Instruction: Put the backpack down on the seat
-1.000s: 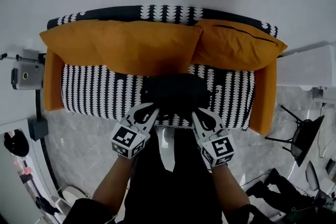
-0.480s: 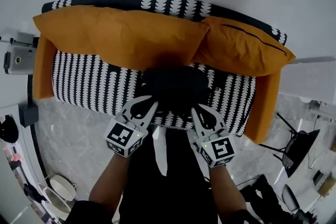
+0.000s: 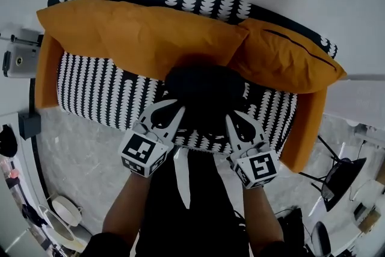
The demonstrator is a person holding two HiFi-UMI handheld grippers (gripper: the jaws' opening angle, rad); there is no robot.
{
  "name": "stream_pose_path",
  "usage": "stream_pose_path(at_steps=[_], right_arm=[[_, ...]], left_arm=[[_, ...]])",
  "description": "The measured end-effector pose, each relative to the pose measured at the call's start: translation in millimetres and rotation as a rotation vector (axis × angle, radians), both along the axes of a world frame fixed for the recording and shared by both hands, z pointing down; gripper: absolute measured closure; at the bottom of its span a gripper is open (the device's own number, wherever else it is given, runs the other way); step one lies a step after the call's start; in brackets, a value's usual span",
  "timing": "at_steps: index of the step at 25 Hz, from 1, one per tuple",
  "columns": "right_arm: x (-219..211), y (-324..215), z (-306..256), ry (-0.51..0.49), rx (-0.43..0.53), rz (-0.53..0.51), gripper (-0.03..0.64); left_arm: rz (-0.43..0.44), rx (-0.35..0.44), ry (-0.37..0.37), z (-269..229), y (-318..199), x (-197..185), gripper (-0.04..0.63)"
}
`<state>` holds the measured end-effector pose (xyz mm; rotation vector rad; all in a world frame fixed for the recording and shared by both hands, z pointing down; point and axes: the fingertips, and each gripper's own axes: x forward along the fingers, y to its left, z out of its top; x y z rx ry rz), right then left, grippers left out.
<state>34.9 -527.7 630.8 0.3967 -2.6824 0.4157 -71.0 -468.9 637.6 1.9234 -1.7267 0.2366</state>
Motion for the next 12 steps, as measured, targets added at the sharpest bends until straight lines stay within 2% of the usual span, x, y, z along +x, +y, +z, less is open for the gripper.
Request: stream_pose_path(at_steps=[12], right_arm=[[-18, -30, 10, 0.018, 0.038, -0.03, 0.578]], left_arm=[[-0.034, 0.0, -0.026, 9, -24, -25, 0.555]])
